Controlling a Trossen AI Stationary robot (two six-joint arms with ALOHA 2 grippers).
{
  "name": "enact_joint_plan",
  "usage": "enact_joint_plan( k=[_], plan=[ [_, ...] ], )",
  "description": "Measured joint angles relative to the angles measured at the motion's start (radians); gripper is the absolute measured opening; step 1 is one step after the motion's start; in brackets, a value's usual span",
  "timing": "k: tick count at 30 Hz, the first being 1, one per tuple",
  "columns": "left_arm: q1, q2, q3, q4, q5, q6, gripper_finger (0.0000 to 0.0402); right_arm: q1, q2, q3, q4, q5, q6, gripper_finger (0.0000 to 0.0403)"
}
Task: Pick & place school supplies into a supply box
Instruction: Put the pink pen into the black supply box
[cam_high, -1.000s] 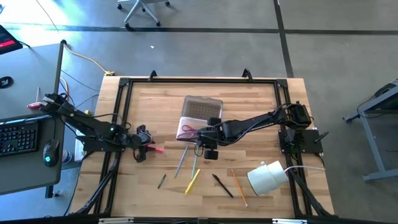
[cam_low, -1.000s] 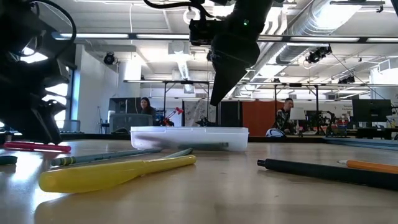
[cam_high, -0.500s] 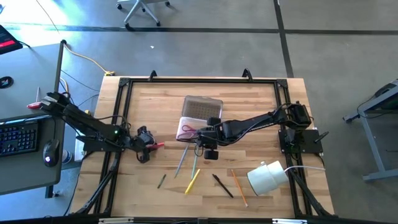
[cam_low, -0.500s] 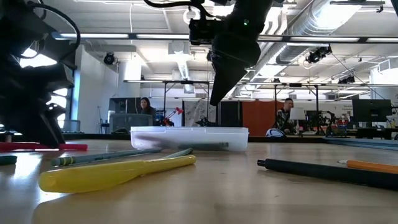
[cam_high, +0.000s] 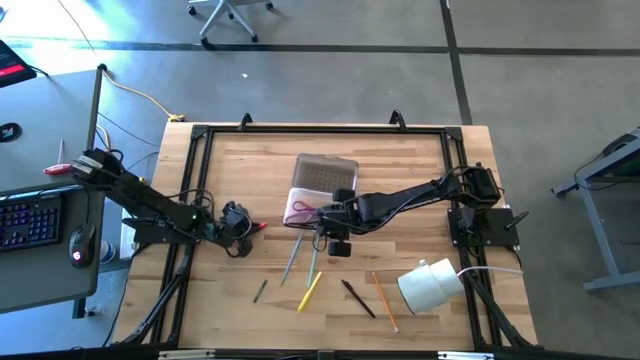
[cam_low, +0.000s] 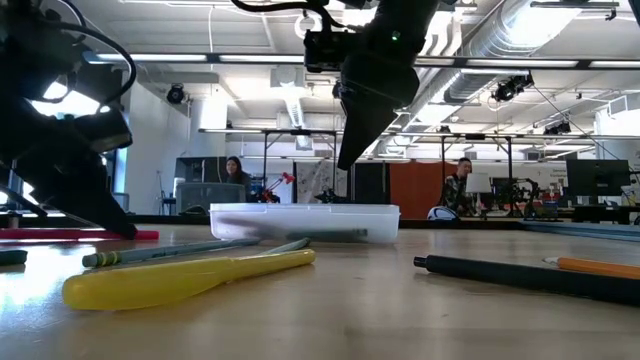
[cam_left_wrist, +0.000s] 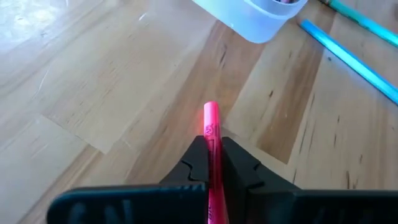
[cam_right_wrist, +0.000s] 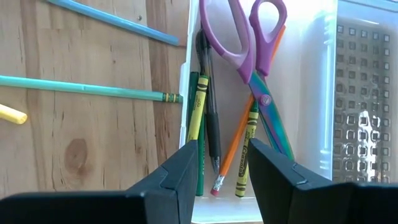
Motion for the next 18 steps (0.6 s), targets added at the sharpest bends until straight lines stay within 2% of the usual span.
enact_joint_plan(
  k=[10,14,18],
  plan=[
    [0.002,0.003,-0.001,-0.006,0.0,-0.032,0.013,0.0,0.0,0.0,0.004,0.0,-0.007,0.0119],
    [0.002,-0.007,0.022,-0.035,-0.001,-0.008,0.0128,0.0,0.0,0.0,0.004,0.0,-0.007,0.0119],
    [0.002,-0.013,0.048,-0.075,-0.003,0.08,0.0111,0.0,0.0,0.0,0.004,0.0,-0.008,0.0119]
  ],
)
